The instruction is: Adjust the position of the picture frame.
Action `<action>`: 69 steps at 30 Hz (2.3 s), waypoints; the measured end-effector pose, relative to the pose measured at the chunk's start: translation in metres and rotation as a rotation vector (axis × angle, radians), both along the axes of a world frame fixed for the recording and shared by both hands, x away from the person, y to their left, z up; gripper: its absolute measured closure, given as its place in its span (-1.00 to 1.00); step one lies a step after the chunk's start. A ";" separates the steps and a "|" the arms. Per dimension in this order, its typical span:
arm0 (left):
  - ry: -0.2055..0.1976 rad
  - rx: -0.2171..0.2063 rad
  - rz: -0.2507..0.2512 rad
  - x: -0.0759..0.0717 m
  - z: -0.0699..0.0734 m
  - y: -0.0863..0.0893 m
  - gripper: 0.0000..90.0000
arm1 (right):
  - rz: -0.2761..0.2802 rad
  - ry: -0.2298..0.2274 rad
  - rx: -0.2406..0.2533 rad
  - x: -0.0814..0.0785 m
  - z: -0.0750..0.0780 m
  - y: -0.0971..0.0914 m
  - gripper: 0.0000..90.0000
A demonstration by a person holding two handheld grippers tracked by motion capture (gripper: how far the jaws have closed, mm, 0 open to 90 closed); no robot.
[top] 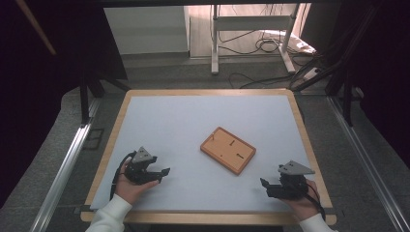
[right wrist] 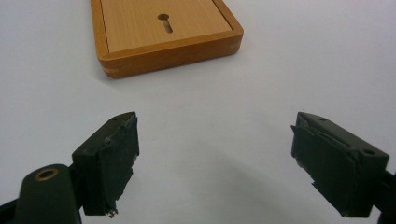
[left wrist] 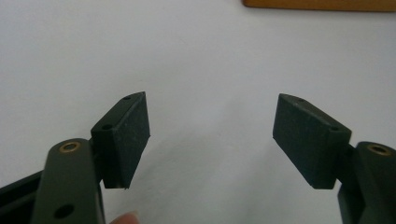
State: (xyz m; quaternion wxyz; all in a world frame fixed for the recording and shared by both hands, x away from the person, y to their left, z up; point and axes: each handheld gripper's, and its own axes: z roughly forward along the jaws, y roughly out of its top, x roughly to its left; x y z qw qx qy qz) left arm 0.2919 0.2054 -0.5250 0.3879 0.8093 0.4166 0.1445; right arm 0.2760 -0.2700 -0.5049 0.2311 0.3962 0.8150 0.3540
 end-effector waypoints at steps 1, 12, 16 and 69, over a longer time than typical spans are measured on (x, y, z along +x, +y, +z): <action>-0.002 -0.001 -0.003 0.001 0.001 -0.001 -0.41 | 0.001 0.003 -0.003 0.000 -0.001 0.000 -0.66; -0.017 -0.006 -0.017 0.007 0.012 -0.010 -0.43 | 0.006 0.002 -0.025 -0.004 -0.004 0.003 -0.66; -0.016 -0.003 -0.028 0.011 0.013 -0.014 -0.45 | 0.001 -0.002 -0.024 -0.004 -0.005 0.002 -0.66; 0.015 -0.023 -0.093 0.086 0.029 -0.108 -0.43 | -0.007 -0.029 -0.039 -0.006 -0.005 0.003 -0.66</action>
